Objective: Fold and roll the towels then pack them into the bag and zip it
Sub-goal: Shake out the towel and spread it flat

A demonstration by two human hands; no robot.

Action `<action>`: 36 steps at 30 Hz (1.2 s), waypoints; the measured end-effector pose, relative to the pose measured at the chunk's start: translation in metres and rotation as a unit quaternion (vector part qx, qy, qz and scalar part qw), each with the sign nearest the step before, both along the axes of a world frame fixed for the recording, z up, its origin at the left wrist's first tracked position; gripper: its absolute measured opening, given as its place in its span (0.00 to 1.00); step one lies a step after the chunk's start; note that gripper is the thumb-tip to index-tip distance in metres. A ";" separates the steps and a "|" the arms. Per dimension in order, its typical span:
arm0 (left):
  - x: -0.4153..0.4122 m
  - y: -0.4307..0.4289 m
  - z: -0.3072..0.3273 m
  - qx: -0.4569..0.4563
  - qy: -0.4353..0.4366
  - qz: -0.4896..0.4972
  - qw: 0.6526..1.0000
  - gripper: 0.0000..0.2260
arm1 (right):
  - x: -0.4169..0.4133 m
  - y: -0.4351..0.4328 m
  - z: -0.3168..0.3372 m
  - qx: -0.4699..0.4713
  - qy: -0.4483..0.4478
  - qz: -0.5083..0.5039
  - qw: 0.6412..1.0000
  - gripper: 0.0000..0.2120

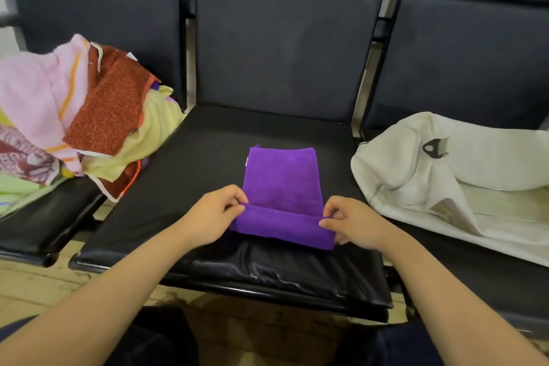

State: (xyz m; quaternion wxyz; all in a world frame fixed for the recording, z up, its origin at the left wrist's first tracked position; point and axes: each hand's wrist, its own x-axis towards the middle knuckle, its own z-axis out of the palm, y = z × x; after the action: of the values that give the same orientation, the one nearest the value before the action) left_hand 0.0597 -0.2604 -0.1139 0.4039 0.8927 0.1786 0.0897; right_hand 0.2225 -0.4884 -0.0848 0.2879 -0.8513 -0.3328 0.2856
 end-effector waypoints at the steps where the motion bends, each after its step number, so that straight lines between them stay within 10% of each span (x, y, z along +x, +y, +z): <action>1: 0.005 0.000 -0.004 -0.010 -0.005 0.020 1.000 0.08 | 0.001 0.002 -0.003 -0.008 -0.006 -0.008 1.000 0.05; 11: 0.018 0.002 -0.034 0.186 -0.015 -0.029 0.982 0.06 | -0.003 0.018 -0.020 -0.089 -0.269 0.046 0.958 0.11; 16: 0.008 0.003 -0.021 0.112 0.059 -0.180 0.976 0.21 | 0.000 0.014 -0.013 -0.058 -0.153 0.172 0.971 0.17; 20: 0.007 0.006 -0.027 0.134 0.037 -0.125 0.982 0.03 | 0.002 0.012 -0.016 -0.092 -0.164 0.183 0.965 0.11; 28: 0.011 0.002 -0.026 0.045 -0.018 -0.003 0.999 0.07 | 0.005 0.012 -0.015 -0.054 -0.108 0.061 0.991 0.07; 36: 0.026 0.004 -0.038 0.066 -0.006 0.075 0.995 0.05 | 0.000 0.025 -0.030 -0.112 -0.258 0.002 0.960 0.07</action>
State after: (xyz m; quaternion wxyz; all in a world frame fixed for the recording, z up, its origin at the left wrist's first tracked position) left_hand 0.0854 -0.2568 -0.1515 0.3371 0.9012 0.2357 0.1370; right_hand 0.2220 -0.4635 -0.1147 0.0946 -0.9221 -0.3635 0.0925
